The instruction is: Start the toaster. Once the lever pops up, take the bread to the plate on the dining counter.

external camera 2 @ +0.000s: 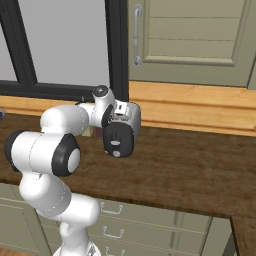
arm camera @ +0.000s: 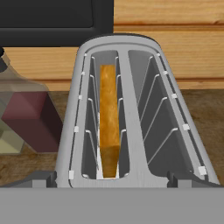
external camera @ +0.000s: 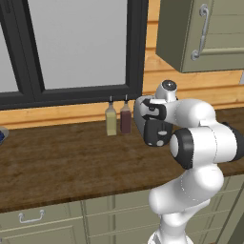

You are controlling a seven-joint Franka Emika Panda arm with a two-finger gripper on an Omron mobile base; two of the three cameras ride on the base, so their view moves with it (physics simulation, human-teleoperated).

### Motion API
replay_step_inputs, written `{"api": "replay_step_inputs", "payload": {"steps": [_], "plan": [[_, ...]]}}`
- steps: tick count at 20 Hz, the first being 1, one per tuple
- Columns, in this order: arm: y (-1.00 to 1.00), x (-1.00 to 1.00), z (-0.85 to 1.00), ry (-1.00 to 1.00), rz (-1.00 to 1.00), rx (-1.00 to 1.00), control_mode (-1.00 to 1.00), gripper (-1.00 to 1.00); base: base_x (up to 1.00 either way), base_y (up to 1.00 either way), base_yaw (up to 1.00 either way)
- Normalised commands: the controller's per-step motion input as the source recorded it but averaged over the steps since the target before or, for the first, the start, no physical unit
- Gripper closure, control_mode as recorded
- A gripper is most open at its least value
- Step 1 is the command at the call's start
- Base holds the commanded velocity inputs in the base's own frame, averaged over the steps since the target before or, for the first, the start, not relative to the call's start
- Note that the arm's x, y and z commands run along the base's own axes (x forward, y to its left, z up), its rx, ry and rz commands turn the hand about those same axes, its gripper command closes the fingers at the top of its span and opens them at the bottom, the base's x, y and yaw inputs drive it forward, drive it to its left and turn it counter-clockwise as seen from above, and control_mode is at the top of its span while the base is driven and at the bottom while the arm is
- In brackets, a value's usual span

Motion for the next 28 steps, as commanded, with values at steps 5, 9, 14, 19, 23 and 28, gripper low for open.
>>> {"api": "replay_step_inputs", "payload": {"steps": [5,9,14,19,23,28], "plan": [[0.00,0.00,0.00,0.00,0.00,0.00,-1.00,-1.00,0.00,0.00,0.00],[0.00,0.00,0.00,0.00,0.00,0.00,-1.00,-1.00,0.00,0.00,0.00],[0.00,0.00,0.00,0.00,0.00,0.00,-1.00,-1.00,0.00,0.00,0.00],[0.00,0.00,0.00,0.00,0.00,0.00,-1.00,-1.00,0.00,0.00,0.00],[0.00,0.00,0.00,0.00,0.00,0.00,-1.00,-1.00,0.00,0.00,0.00],[0.00,0.00,0.00,0.00,0.00,0.00,-1.00,-1.00,0.00,0.00,0.00]]}}
